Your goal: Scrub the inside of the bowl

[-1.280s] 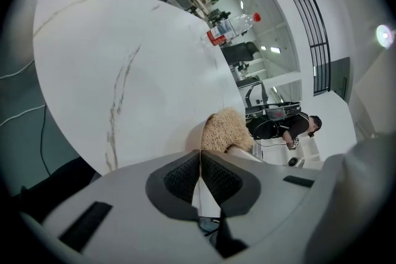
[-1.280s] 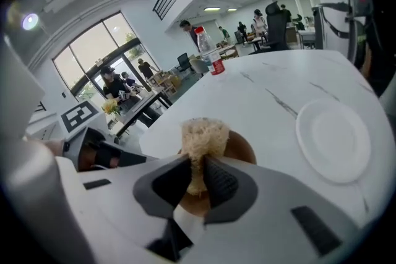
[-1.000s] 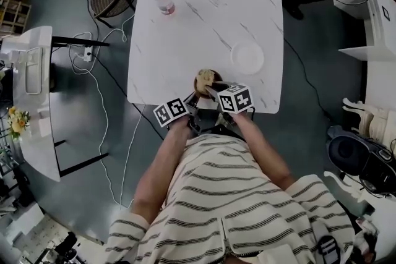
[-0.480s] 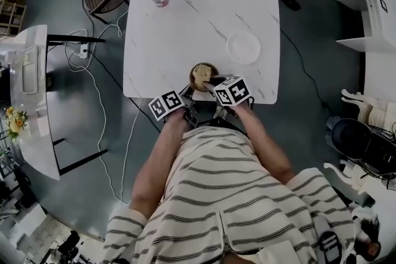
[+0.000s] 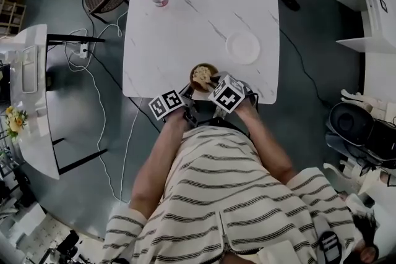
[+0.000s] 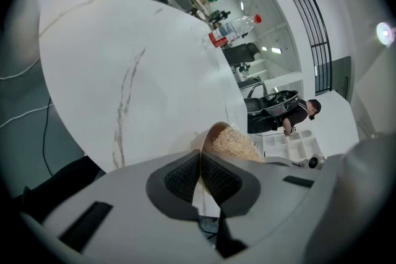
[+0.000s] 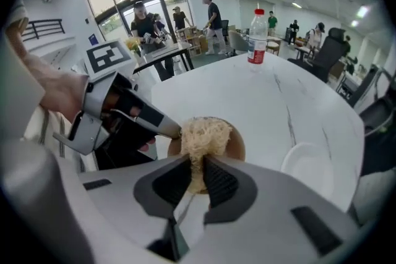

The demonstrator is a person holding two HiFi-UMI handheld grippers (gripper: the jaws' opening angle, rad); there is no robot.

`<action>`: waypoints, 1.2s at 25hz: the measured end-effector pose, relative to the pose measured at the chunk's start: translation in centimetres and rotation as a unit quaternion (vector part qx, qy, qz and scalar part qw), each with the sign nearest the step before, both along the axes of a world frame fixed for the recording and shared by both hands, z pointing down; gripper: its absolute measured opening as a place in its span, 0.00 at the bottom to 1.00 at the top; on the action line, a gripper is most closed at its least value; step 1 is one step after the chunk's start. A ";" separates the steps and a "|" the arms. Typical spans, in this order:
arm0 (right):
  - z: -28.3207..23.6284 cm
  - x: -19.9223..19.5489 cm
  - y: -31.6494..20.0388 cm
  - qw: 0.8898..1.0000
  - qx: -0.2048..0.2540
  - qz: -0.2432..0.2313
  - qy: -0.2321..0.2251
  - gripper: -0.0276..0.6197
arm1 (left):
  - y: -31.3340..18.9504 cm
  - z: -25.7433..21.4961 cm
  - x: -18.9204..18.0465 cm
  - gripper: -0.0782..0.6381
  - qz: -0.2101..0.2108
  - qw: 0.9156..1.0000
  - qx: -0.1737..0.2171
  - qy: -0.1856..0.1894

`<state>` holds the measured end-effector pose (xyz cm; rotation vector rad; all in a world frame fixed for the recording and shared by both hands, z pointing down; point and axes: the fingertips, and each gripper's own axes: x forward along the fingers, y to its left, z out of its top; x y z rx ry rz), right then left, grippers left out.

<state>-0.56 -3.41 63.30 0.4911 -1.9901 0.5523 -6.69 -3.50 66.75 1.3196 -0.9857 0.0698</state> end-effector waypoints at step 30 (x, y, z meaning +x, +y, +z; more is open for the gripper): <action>0.5 0.2 -3.5 0.989 0.118 0.085 -0.011 0.14 | -0.4 -0.2 0.2 0.12 0.006 1.000 0.009 -0.001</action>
